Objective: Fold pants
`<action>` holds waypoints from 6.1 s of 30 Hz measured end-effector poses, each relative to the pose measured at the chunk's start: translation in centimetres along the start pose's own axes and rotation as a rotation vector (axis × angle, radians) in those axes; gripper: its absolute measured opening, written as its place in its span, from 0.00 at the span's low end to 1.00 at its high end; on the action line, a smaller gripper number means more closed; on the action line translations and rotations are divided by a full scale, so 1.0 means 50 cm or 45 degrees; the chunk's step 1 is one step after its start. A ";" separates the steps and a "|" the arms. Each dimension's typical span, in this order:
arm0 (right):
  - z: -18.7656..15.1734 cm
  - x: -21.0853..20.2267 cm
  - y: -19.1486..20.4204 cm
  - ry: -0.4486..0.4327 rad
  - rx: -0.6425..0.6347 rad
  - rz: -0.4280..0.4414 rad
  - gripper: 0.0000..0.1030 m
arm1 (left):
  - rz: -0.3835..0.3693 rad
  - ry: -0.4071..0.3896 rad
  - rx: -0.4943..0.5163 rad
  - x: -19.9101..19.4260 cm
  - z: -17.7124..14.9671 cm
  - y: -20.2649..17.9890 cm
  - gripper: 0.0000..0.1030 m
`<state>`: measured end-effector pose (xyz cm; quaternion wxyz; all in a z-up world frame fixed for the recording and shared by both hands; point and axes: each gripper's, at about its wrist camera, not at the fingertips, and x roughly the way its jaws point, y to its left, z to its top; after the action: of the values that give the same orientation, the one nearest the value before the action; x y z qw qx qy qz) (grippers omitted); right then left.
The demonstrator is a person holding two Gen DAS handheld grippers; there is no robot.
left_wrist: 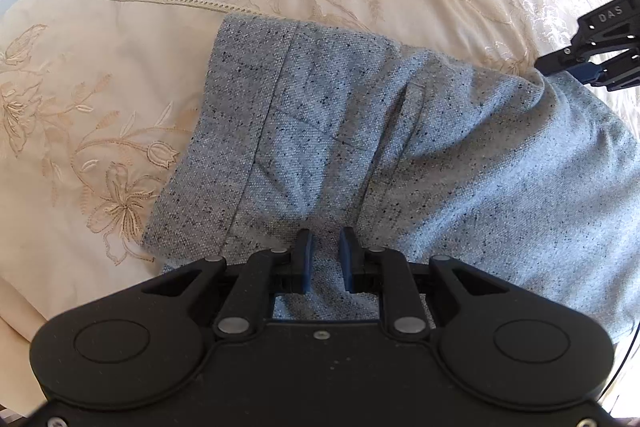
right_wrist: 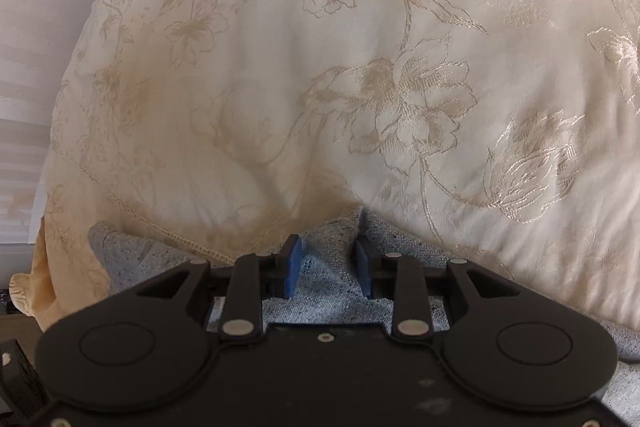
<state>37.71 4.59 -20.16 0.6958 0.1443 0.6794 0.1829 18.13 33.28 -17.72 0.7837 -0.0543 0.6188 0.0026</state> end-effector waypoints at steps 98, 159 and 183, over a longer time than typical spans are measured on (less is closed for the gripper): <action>-0.491 -0.144 -0.061 -0.342 0.094 -0.250 0.19 | 0.010 -0.239 0.284 -0.060 -0.001 -0.254 0.18; -0.714 -0.490 -1.019 -0.488 0.538 -0.266 0.30 | 0.071 -0.055 0.658 0.148 -0.032 -1.113 0.23; -0.716 -0.529 -1.007 -0.591 0.503 -0.104 0.12 | -0.028 -0.117 0.543 0.027 -0.043 -1.064 0.24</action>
<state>4.65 -53.92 -20.45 0.7977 0.2873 0.5299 -0.0189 20.15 -19.87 -15.18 0.8047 0.1061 0.5684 -0.1346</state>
